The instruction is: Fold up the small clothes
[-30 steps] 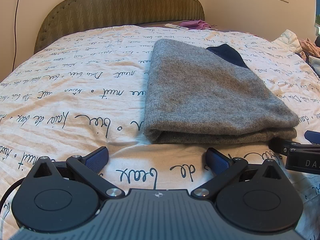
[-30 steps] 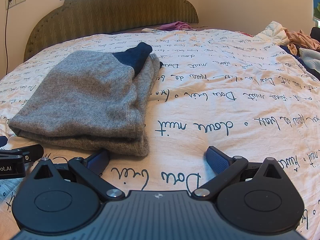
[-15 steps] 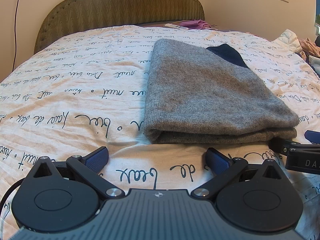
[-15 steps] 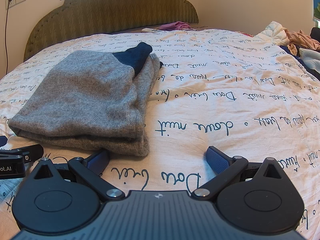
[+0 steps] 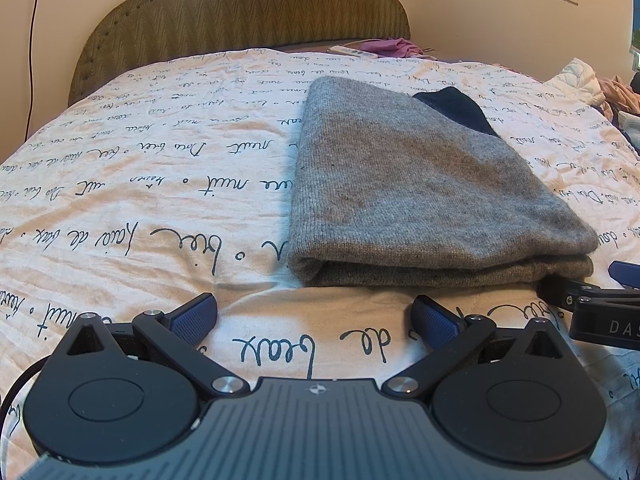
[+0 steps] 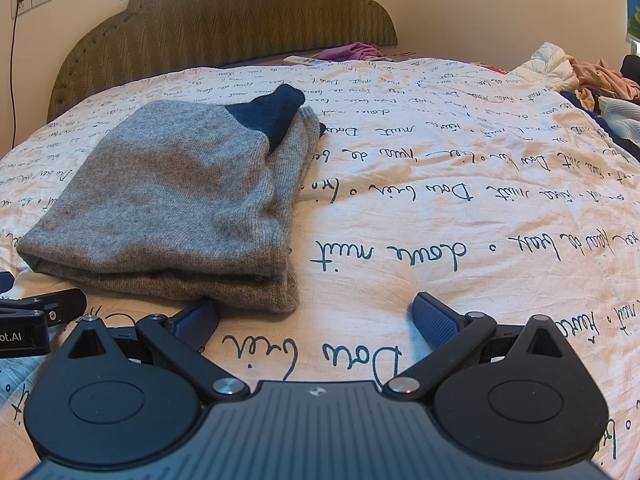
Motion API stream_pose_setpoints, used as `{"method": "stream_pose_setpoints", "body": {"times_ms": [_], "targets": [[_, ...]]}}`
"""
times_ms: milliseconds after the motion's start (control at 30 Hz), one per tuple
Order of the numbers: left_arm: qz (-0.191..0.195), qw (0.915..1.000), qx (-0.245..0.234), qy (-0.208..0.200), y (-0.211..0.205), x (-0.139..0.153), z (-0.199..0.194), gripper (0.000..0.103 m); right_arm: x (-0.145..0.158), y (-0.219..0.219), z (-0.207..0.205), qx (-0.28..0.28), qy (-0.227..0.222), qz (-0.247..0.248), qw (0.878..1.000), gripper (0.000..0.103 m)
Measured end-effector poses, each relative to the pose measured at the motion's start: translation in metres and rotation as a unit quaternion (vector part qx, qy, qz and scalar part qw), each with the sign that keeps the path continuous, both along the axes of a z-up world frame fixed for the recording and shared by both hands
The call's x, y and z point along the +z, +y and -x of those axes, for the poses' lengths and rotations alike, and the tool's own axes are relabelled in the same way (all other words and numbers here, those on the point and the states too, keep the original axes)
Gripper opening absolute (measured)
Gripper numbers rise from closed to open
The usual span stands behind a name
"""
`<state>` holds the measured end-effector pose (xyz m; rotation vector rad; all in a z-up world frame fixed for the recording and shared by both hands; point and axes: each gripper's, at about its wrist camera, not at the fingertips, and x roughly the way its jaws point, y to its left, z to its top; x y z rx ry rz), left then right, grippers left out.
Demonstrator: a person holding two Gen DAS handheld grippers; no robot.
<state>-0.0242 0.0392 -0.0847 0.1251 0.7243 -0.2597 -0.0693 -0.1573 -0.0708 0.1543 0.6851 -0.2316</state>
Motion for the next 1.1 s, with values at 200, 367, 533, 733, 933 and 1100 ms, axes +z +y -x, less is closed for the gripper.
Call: {"method": "stream_pose_setpoints", "body": {"times_ms": [200, 367, 533, 733, 933, 1100], "targets": [[-0.002, 1.0, 0.001, 0.002, -0.002, 0.001, 0.002, 0.103, 0.0, 0.0, 0.0, 0.0, 0.0, 0.0, 1.0, 0.103], [-0.002, 1.0, 0.001, 0.003, -0.002, 0.001, 0.003, 0.103, 0.0, 0.0, 0.0, 0.0, 0.0, 0.0, 1.0, 0.103], [-0.007, 0.9999, -0.001, 0.011, -0.003, 0.002, 0.002, 0.103, 0.0, 0.0, 0.0, 0.0, 0.0, 0.0, 1.0, 0.103], [-0.012, 0.9996, -0.006, 0.023, -0.002, 0.006, 0.002, 0.103, 0.003, -0.001, 0.0, 0.006, 0.009, -0.001, 1.0, 0.103], [-0.025, 0.9995, 0.01, 0.015, 0.002, 0.021, 0.016, 0.103, 0.021, 0.0, 0.015, 0.019, 0.038, -0.022, 0.999, 0.103], [-0.008, 0.9999, -0.007, 0.009, 0.006, 0.038, 0.03, 0.103, 0.036, 0.012, 0.032, 0.044, 0.031, -0.005, 0.999, 0.103]]}}
